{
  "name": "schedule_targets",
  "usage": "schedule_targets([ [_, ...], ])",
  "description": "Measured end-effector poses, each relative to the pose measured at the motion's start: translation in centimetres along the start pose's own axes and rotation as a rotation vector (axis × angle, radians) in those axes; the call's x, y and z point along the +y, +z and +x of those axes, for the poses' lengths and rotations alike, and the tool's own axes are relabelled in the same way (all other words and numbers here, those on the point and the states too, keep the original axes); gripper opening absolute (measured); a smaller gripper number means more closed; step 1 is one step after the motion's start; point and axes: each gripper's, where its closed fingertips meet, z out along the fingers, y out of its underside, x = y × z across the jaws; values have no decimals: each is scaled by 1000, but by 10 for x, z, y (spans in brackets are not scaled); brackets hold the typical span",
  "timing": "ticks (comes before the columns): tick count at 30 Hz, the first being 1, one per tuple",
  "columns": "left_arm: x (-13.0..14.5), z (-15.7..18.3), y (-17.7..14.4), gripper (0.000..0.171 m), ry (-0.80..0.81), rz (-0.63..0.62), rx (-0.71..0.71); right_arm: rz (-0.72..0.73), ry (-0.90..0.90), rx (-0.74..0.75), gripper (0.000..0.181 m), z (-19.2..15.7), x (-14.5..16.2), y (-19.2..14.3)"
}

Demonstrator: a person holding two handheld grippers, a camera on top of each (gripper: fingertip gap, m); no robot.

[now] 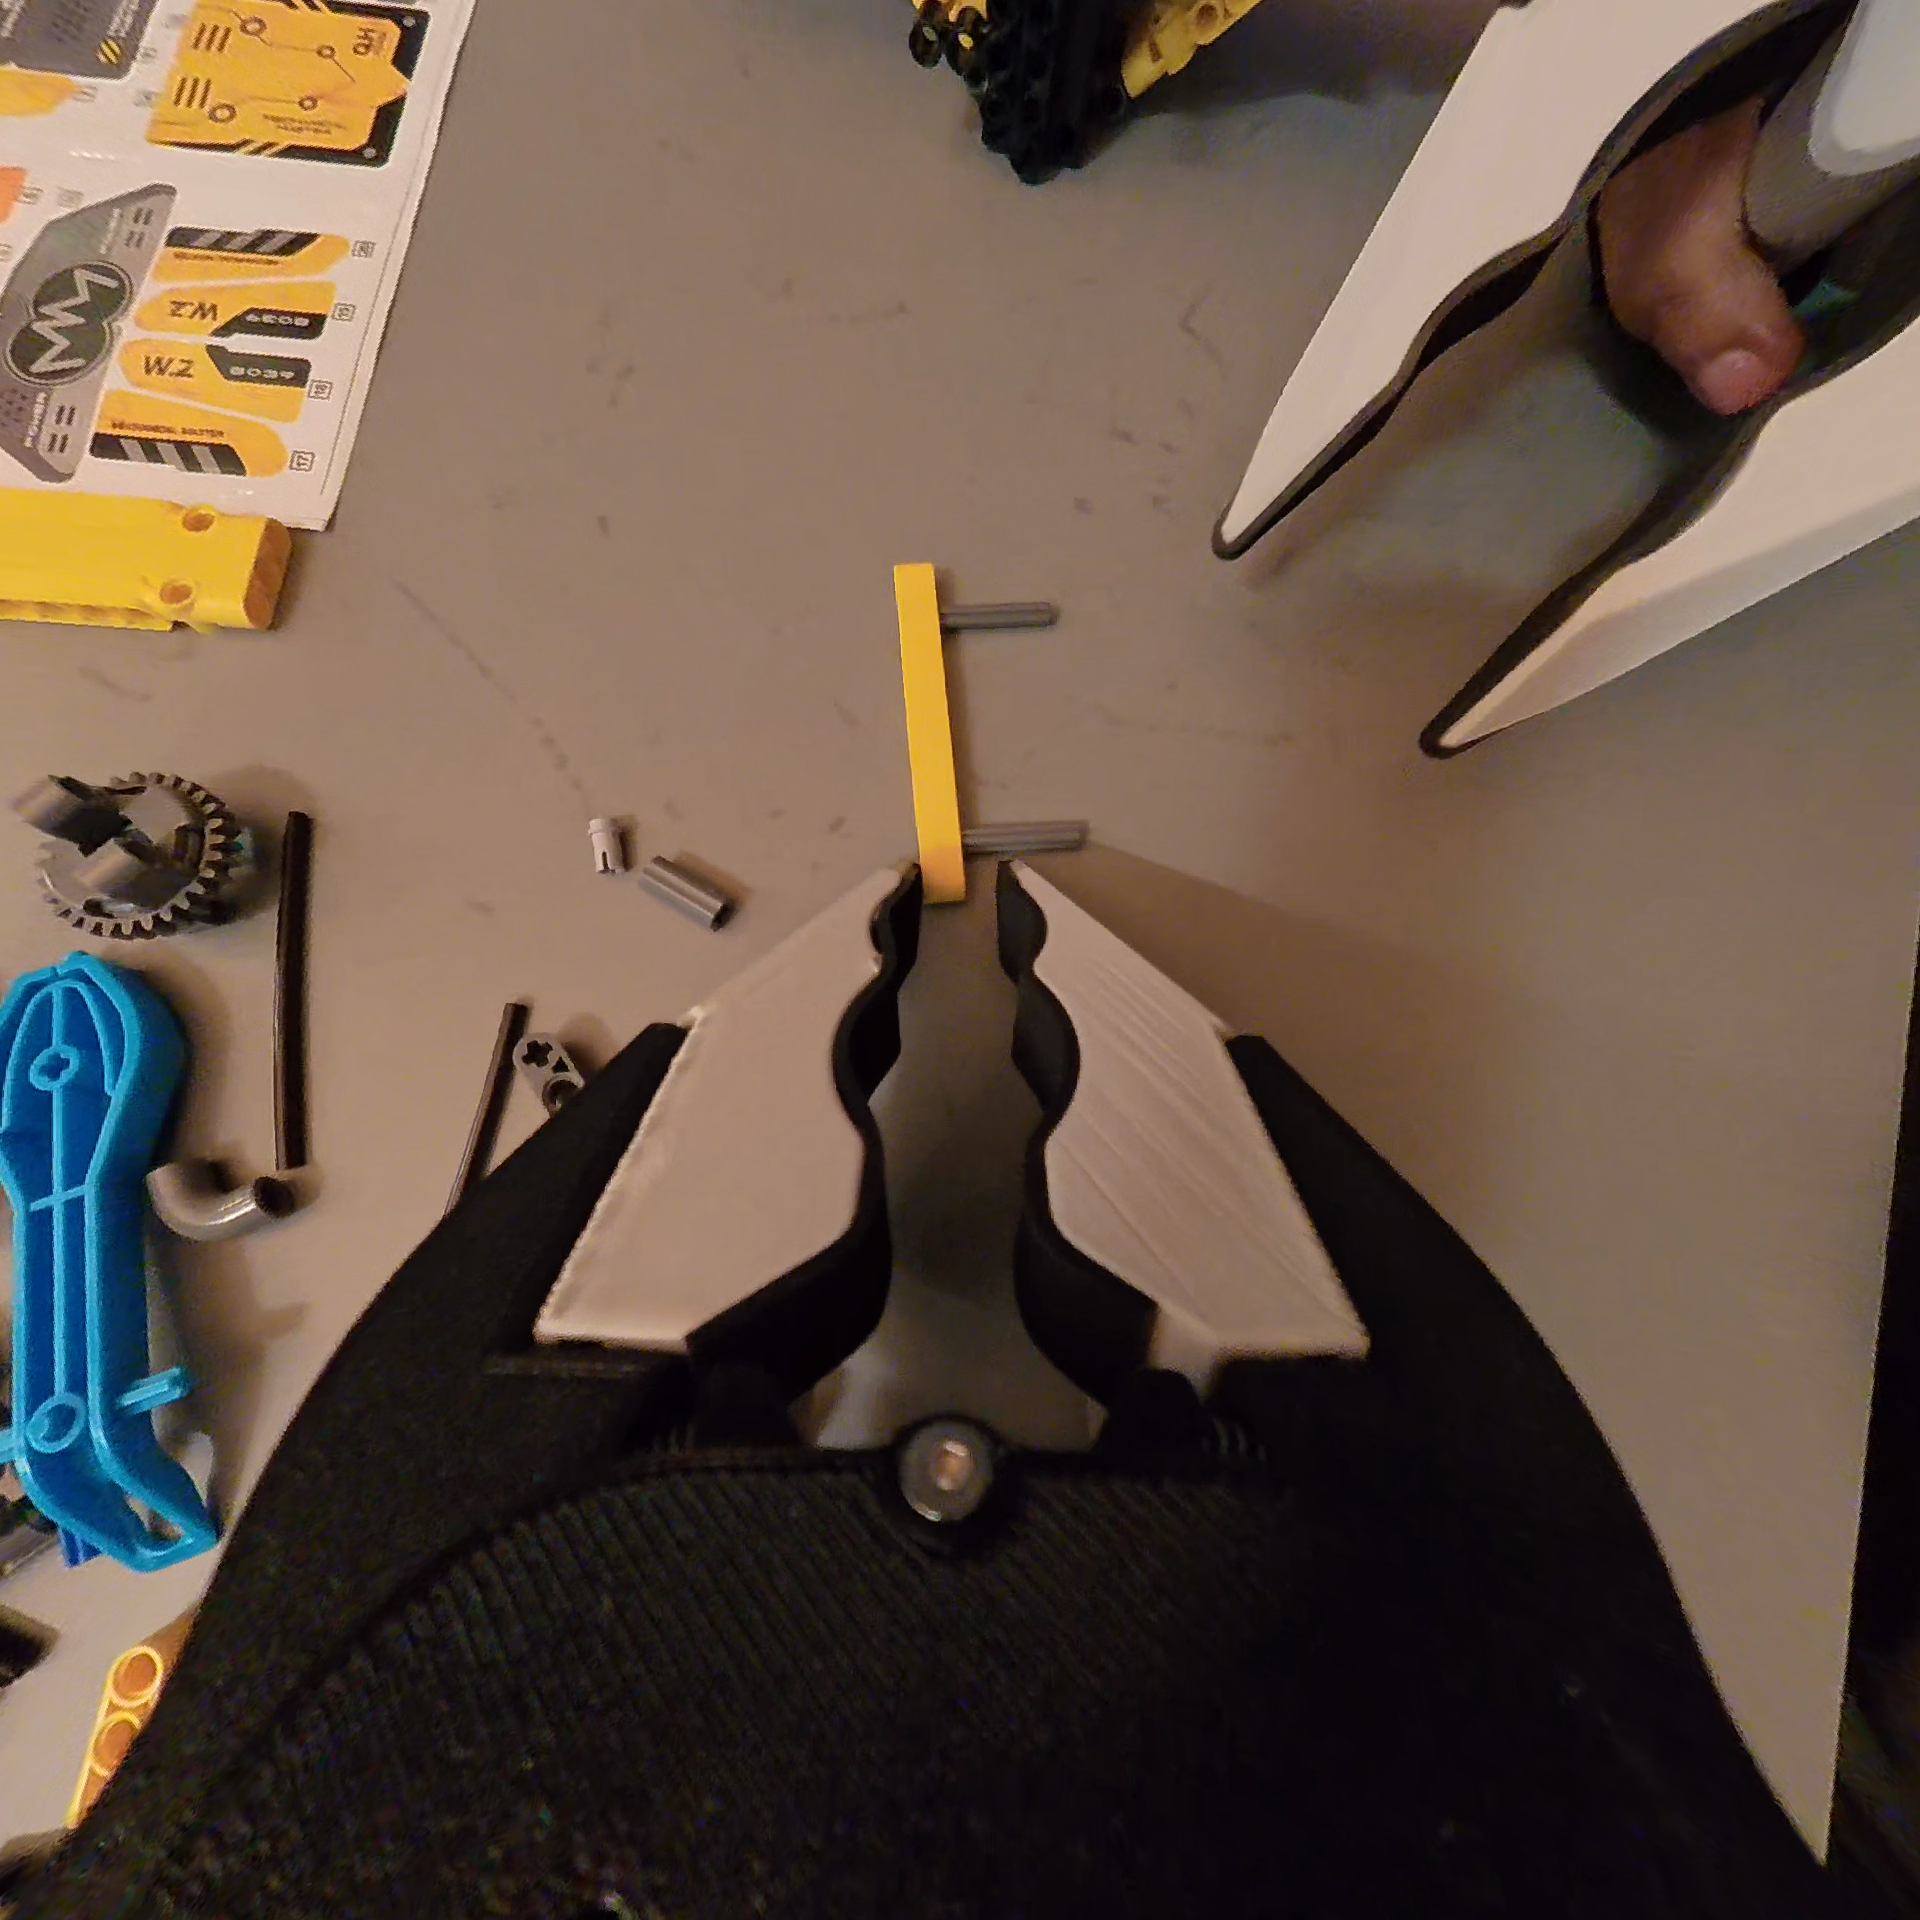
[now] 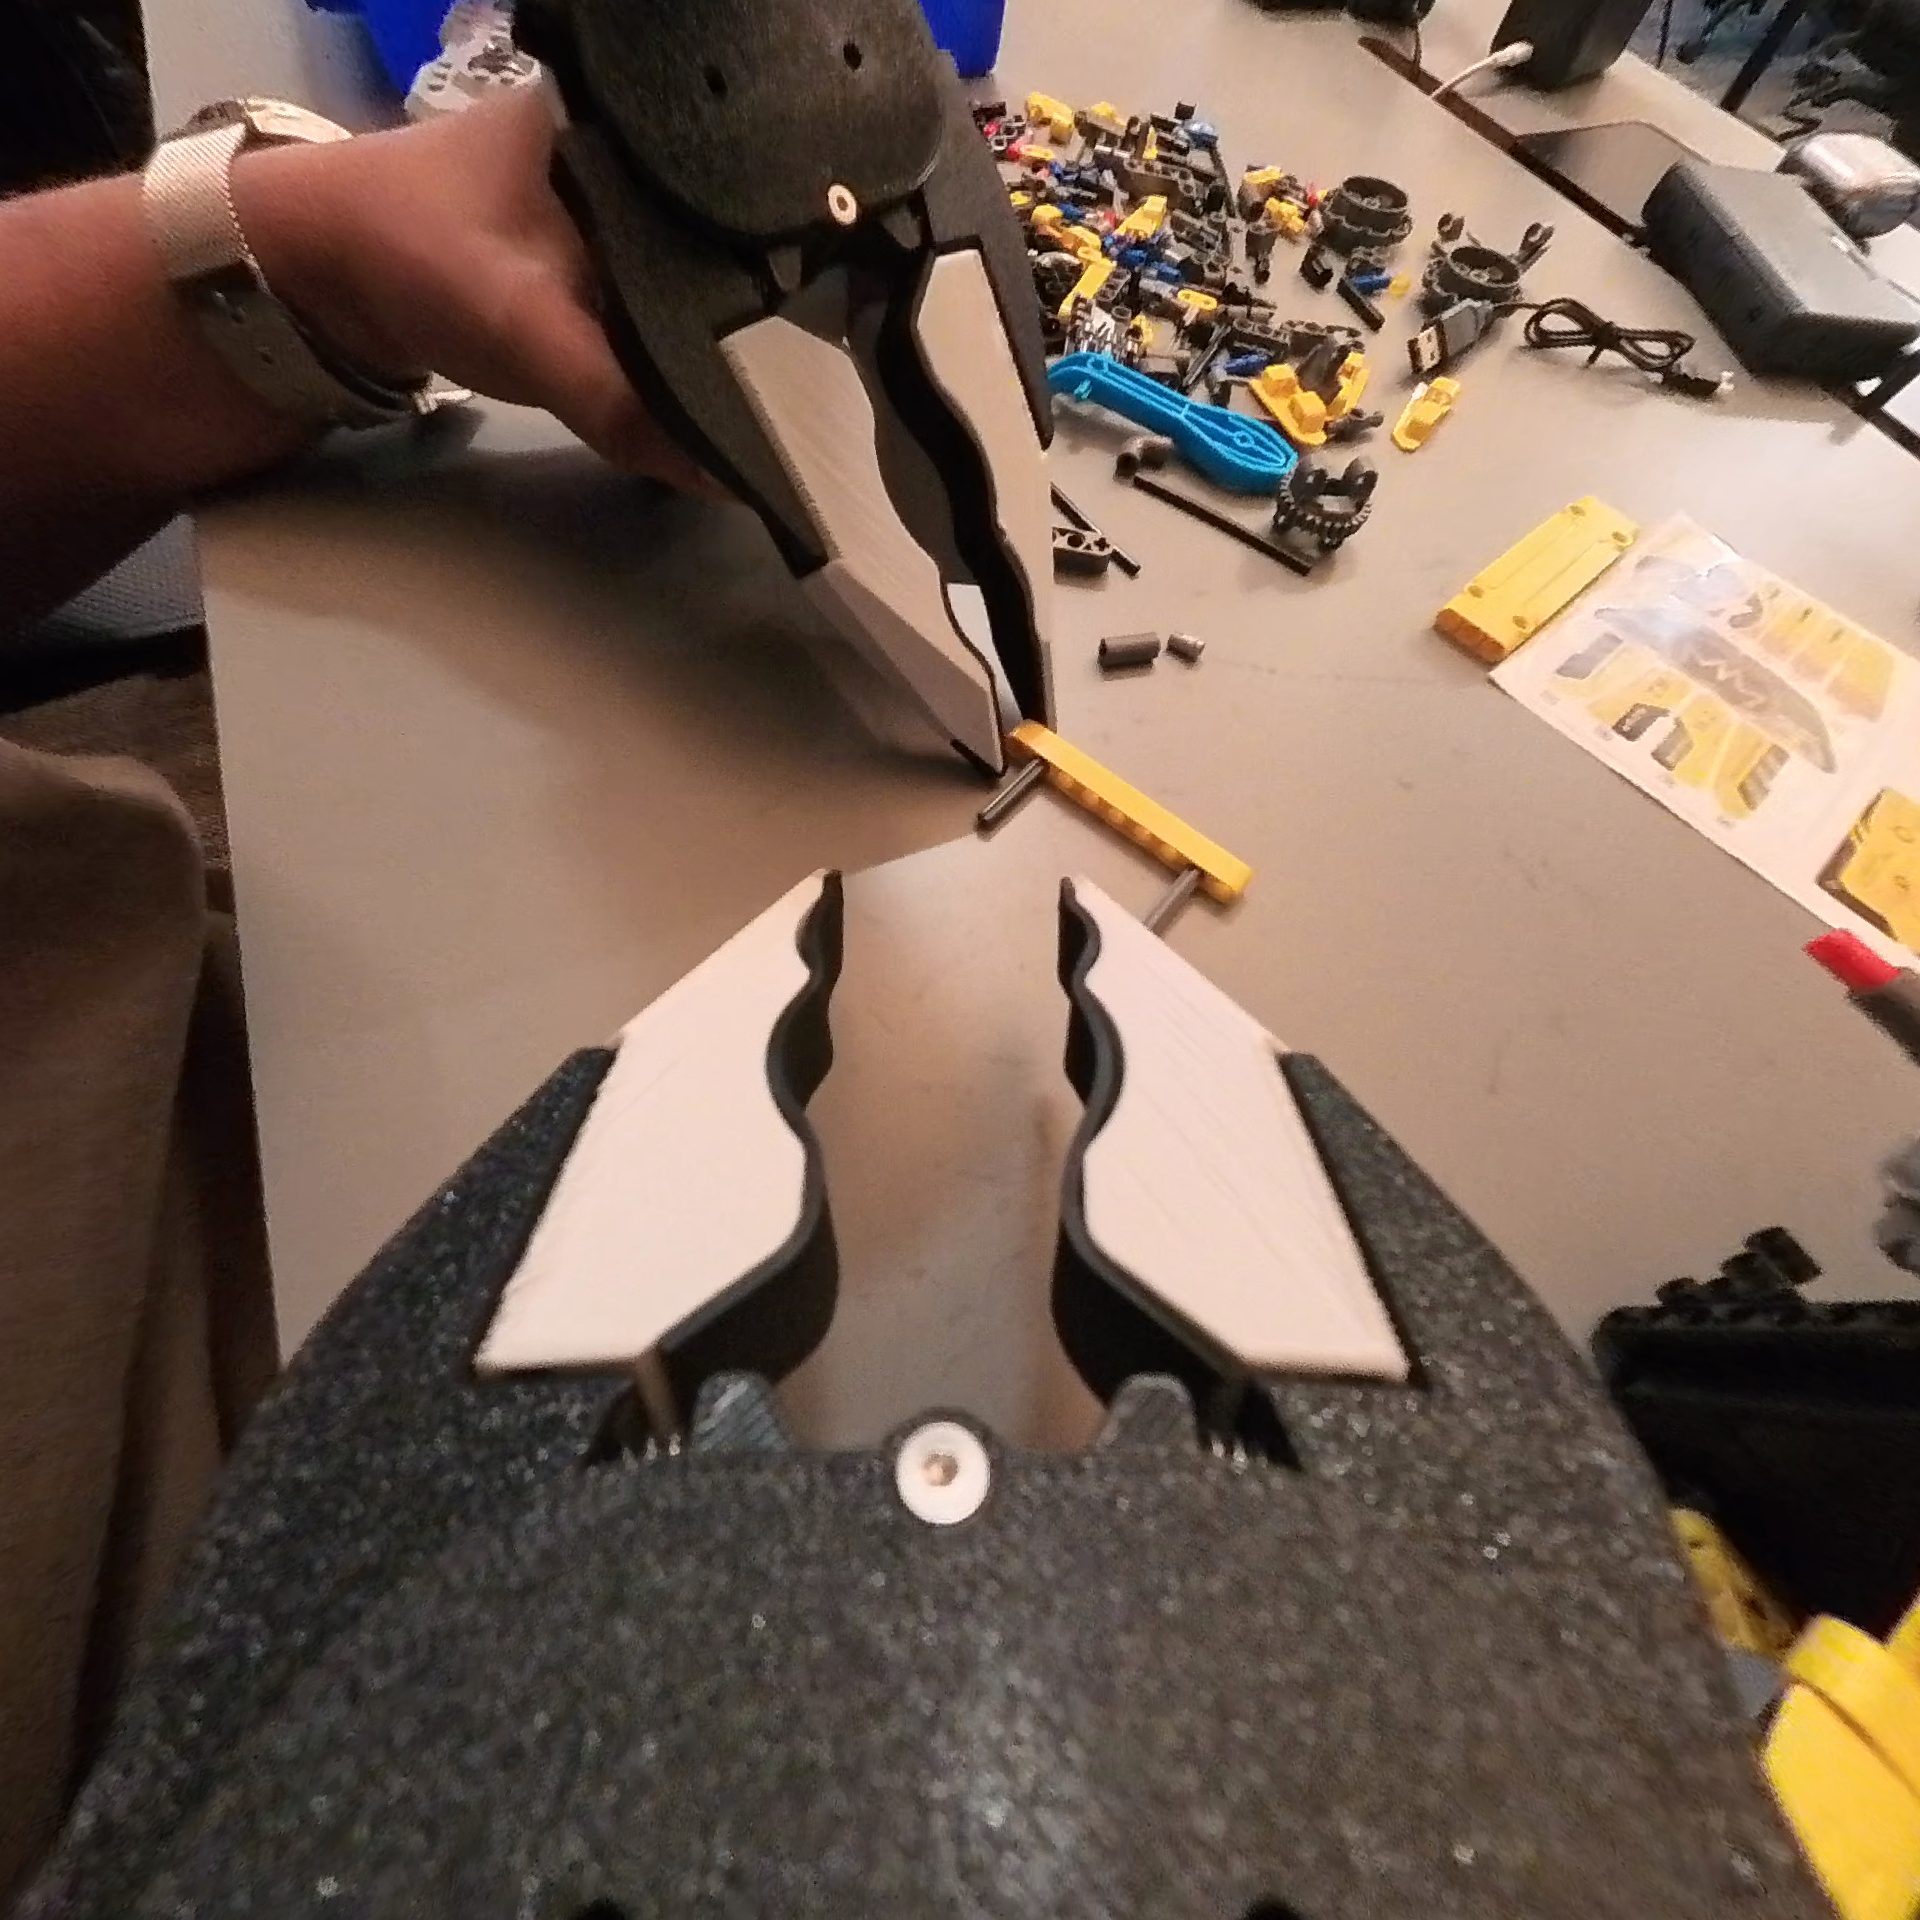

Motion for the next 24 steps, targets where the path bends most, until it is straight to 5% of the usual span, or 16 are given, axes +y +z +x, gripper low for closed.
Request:
schedule_targets([
  [24,0,0,0,14,10,-2,-8,-73,-30,11,42,-2,9,7],
])
